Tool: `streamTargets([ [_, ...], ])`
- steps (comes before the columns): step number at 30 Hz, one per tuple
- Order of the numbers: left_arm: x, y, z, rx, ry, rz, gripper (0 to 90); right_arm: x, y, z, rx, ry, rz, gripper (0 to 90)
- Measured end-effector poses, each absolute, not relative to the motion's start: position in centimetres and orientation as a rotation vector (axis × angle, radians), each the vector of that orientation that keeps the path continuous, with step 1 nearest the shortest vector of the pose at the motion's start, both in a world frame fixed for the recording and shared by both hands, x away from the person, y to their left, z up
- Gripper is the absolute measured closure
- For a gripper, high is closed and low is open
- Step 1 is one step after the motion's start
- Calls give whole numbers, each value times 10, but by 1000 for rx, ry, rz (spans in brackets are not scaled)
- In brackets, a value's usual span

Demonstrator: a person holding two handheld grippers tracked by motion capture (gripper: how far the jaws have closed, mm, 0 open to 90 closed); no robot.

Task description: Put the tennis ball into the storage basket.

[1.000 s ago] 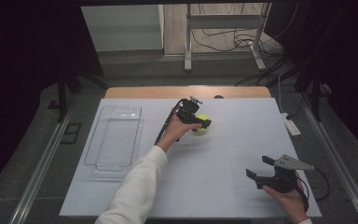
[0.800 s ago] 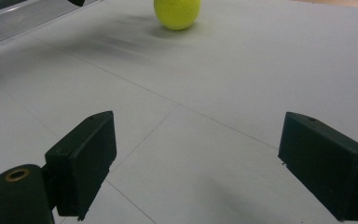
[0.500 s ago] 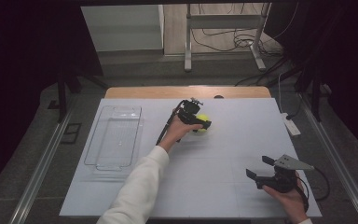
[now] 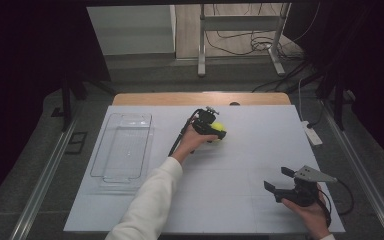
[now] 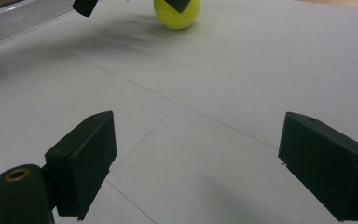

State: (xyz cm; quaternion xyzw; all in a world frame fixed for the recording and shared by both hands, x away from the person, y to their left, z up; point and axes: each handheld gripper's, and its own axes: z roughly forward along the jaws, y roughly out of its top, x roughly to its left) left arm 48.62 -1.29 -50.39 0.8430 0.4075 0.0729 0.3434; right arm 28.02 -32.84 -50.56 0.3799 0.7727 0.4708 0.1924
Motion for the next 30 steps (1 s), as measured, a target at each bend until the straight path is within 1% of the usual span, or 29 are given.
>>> streamTargets([
  [2,486,-13,-504,2191,1059,193,255,280,-328,-506,1065,2169,1321,118],
  [8,484,-14,-501,2205,1063,217,268,280,-328,-506,1066,2168,1321,118],
  [15,484,-8,-495,2180,1069,214,270,280,-328,-506,1066,2168,1320,118],
  [30,474,-1,-479,2157,1013,205,270,280,-328,-506,1067,2167,1317,118],
])
